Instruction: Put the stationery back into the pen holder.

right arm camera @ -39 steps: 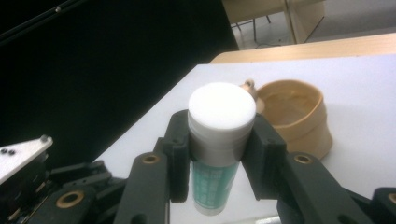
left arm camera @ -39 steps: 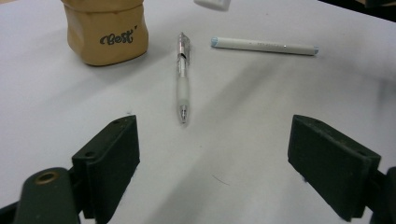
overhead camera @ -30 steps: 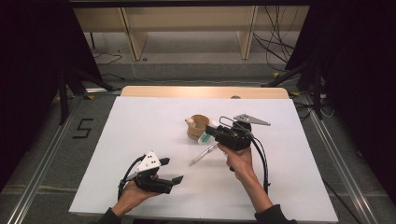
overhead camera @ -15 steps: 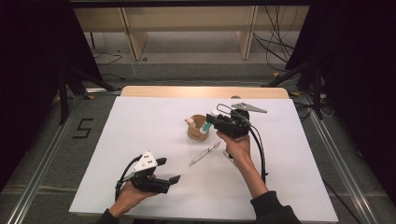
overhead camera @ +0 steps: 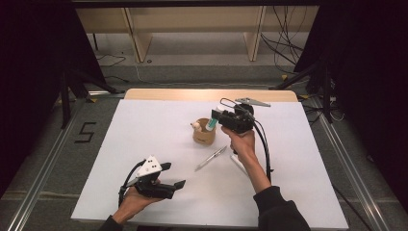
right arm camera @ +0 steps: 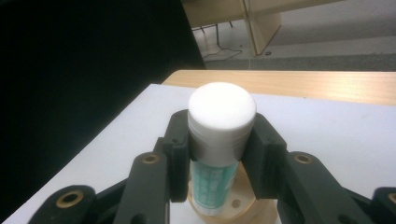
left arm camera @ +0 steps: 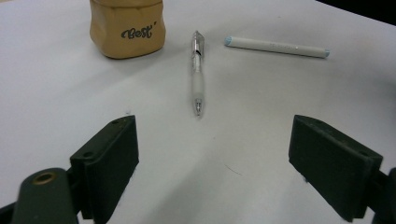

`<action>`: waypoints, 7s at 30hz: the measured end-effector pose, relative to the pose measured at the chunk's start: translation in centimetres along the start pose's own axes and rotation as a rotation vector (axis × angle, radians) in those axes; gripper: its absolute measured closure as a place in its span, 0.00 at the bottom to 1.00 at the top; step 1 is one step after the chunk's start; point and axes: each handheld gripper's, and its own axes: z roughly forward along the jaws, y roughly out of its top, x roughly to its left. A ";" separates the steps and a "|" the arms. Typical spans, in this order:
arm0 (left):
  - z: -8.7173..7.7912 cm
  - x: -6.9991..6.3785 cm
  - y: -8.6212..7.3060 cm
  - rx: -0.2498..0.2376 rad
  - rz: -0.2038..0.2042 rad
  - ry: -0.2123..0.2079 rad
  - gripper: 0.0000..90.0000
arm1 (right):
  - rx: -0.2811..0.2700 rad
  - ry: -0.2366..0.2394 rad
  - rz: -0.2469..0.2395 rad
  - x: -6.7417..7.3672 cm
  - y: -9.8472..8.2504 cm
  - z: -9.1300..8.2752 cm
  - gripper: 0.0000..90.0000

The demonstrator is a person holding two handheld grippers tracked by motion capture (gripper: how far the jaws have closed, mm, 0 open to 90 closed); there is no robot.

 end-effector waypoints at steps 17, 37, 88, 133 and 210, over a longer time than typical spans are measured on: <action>0.2 -0.2 0.0 -0.002 0.003 0.001 0.17 | 0.042 -0.055 -0.029 -0.2 0.7 2.4 0.73; 0.2 -0.1 0.0 -0.001 0.003 -0.001 0.17 | 0.100 -0.084 -0.046 -0.1 0.6 5.0 0.73; 0.3 -0.2 0.0 0.009 0.015 -0.005 0.17 | 0.182 -0.073 -0.102 0.8 0.0 7.8 0.63; 2.0 0.2 0.9 0.075 -0.014 0.019 0.17 | 0.121 -0.031 -0.180 -0.2 -2.7 -4.0 0.33; 10.5 1.0 6.2 0.446 0.111 -0.012 0.55 | 0.182 0.007 -0.224 0.8 -12.6 -12.6 0.29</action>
